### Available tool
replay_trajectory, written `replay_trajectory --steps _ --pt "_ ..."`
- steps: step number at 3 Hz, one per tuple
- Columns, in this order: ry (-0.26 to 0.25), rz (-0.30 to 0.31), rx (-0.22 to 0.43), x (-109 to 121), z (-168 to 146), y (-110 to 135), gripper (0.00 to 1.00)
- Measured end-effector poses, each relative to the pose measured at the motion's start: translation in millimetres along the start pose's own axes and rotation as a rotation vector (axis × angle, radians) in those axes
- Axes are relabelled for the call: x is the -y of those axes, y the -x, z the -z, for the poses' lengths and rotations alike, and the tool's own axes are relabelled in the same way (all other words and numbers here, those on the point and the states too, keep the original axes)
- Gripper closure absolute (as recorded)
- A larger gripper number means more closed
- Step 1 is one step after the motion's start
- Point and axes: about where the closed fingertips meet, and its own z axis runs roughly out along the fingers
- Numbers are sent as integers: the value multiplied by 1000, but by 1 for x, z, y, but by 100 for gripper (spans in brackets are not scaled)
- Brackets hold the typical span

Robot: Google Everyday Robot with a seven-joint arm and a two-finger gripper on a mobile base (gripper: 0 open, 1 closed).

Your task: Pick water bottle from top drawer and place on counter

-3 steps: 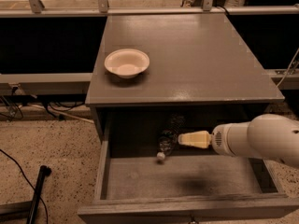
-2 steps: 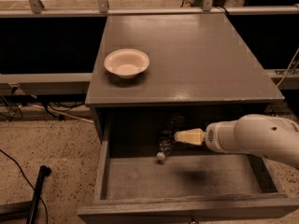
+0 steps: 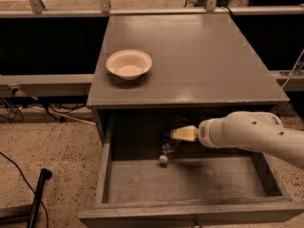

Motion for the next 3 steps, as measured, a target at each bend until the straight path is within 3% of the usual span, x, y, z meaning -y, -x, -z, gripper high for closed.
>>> replay_trajectory --steps 1,3 --pt "-30 -11 6 -6 -42 16 9" --pt "-9 10 -23 -21 -61 12 10"
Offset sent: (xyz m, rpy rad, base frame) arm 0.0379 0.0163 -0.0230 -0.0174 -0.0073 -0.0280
